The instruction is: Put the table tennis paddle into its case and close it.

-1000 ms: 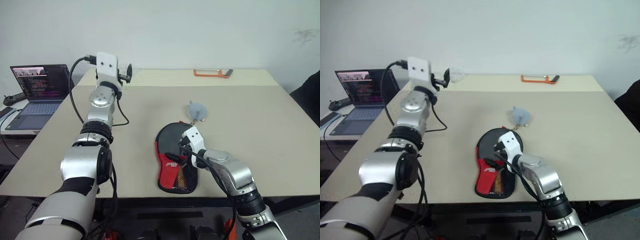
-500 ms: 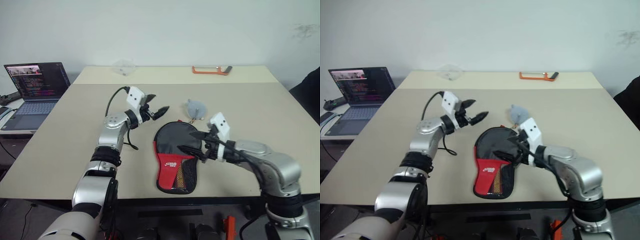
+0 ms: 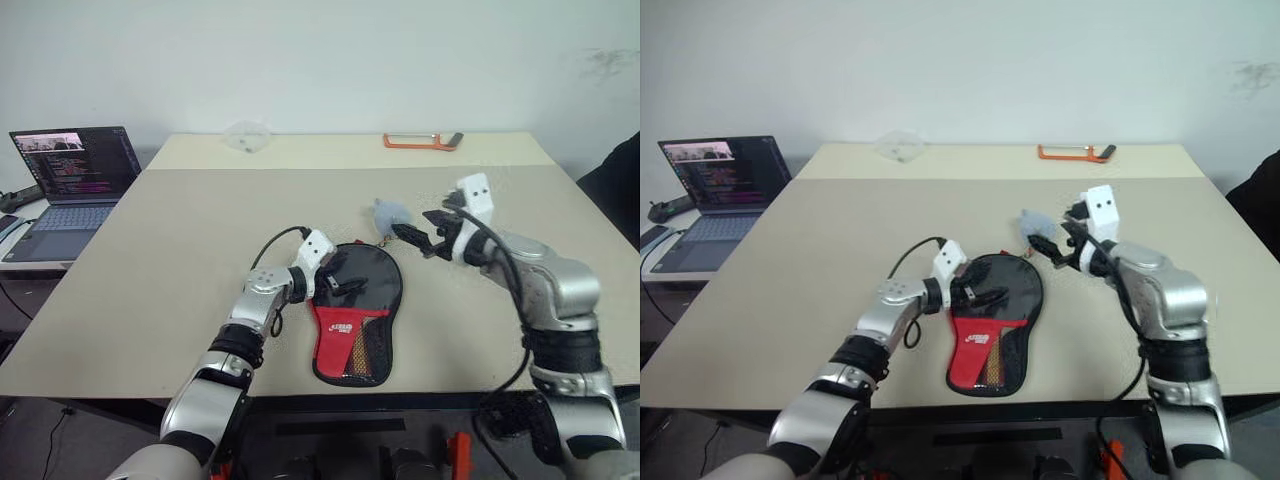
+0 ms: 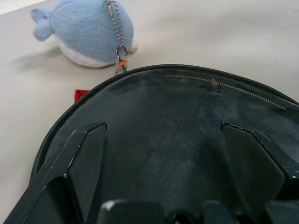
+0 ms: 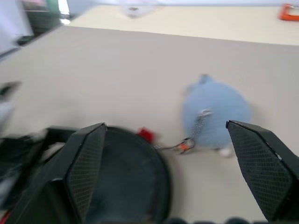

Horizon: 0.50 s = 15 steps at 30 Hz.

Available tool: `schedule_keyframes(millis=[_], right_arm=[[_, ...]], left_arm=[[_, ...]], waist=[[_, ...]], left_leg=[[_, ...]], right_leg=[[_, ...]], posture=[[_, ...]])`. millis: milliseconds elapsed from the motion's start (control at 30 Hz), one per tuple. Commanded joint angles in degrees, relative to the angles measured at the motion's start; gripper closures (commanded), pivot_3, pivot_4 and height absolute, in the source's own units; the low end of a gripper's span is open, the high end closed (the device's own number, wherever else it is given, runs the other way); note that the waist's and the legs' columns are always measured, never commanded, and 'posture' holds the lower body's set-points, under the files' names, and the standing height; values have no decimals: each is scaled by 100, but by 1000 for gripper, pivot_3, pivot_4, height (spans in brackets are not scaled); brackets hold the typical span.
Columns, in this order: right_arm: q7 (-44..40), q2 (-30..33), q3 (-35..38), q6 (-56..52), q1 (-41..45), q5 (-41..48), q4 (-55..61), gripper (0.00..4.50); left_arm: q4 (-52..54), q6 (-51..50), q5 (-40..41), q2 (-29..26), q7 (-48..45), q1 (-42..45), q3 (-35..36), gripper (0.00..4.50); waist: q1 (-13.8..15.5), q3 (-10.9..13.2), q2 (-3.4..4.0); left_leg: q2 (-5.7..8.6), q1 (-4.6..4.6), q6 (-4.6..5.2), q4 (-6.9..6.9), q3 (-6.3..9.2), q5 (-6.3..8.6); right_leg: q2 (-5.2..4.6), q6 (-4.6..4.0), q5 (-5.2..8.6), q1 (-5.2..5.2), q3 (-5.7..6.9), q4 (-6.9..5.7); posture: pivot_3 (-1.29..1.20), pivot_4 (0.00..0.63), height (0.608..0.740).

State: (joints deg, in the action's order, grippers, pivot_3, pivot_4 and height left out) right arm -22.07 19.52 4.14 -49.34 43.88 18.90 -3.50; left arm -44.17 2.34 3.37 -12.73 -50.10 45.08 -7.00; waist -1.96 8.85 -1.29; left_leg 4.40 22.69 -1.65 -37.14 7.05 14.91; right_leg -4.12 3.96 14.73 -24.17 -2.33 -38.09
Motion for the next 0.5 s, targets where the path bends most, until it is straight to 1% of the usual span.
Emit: schedule_keyframes(millis=[33,200,300,433,500], right_arm=[[346,-232,-75,998,596,-462,-1229,0],[746,-587,-158,2359,1650,-1017,-3564,0],[755,-748,-126,2980,2188,-1164,-4771,0],[942,-905,50,3607,2675,-1230,-6082,0],[1042,-977,41,3820,2806,-1313,-6515,0]], left_arm=[[173,103,-13,40,14,2,-20,223],[272,38,-4,87,26,-37,-8,223],[300,16,-8,99,41,-37,-4,223],[358,-12,-7,86,78,-43,7,223],[405,-35,-9,72,115,-57,15,223]], waist=[[-1,0,0],[-44,0,1],[-91,0,2],[-126,0,2],[-128,0,2]], left_leg=[[0,-1,-1,-1,-1,-1],[-1,0,-4,2,-6,-3],[-1,0,-4,5,-7,-3],[-2,0,-4,6,-6,-3],[-2,0,-4,6,-6,-3]], right_leg=[[0,0,0,0,0,0],[0,0,0,-5,-4,0],[0,0,0,-7,-5,2],[0,0,0,-6,-5,2],[0,0,0,-6,-5,3]], posture=[[0,150,740],[0,150,740],[0,150,740],[0,150,740],[0,150,740]])
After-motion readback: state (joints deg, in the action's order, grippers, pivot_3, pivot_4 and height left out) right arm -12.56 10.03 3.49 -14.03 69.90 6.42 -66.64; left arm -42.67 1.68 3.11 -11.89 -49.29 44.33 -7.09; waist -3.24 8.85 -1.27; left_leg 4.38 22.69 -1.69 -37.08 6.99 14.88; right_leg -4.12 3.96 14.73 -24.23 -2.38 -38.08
